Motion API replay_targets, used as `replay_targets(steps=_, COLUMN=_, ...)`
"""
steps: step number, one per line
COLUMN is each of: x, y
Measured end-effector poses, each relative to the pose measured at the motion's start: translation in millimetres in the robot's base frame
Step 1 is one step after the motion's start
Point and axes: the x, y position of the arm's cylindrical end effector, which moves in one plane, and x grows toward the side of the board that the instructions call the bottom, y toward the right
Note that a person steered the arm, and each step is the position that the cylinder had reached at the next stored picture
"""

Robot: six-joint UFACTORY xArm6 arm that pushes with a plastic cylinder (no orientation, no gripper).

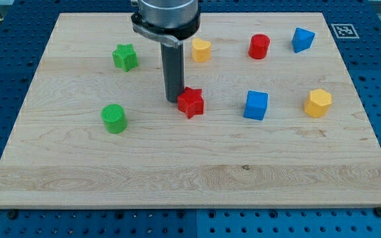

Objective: Place the red star right to the green star

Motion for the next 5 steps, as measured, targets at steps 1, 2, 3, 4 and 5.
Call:
replay_targets(steps=1, x=6, y=-29)
replay_targets(steps=2, x=18, y=-47)
replay_targets(steps=3, x=38, y=-8)
replay_targets(steps=4, x=38, y=60)
replay_targets(steps=5, x=-12, y=73)
